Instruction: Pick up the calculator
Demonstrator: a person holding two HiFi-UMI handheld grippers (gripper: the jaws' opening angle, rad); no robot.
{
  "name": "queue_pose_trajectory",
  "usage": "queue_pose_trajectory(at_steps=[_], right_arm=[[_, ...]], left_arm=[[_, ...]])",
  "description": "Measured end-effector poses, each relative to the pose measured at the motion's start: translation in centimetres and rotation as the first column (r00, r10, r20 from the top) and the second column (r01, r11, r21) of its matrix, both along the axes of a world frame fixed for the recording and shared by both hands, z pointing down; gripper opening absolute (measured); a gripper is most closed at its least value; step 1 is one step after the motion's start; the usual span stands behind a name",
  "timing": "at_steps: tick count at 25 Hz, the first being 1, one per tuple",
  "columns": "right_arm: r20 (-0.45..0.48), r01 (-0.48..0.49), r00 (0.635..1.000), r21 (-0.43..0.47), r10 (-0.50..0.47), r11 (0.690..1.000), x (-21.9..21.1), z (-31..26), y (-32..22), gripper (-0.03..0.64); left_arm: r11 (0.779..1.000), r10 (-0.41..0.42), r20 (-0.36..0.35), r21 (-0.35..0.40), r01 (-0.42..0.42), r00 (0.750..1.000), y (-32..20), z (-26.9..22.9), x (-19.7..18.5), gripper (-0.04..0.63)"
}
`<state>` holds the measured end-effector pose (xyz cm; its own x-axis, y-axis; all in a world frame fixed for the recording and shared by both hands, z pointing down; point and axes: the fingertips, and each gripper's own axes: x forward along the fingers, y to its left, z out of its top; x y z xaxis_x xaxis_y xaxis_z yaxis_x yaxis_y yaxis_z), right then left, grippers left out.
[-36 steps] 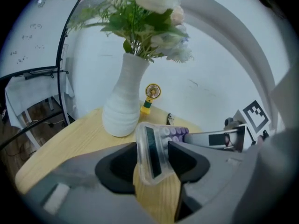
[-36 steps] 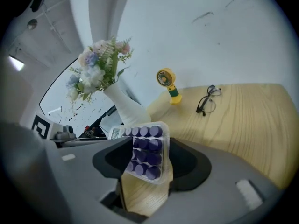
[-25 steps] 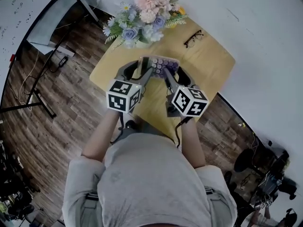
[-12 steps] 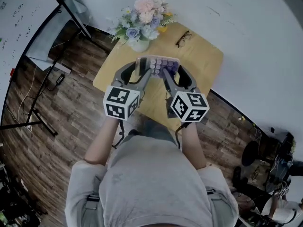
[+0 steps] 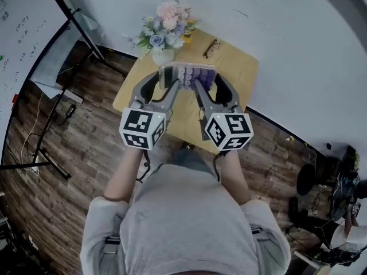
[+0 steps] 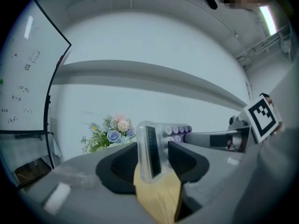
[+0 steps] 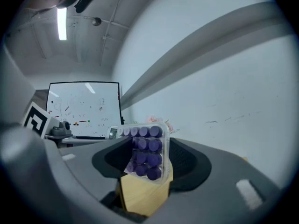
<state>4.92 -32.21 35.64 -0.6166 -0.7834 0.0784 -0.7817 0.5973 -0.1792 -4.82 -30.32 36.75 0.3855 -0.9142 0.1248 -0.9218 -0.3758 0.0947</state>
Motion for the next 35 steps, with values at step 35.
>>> queue_pose_trajectory(at_steps=[35], right_arm=[[0.018, -0.068, 0.998, 0.334, 0.065, 0.94, 1.1, -9.1, 12.1, 0.238]], left_arm=[[0.965, 0.015, 0.064, 0.261, -0.031, 0.998, 10.9, -8.8, 1.0, 0.209]])
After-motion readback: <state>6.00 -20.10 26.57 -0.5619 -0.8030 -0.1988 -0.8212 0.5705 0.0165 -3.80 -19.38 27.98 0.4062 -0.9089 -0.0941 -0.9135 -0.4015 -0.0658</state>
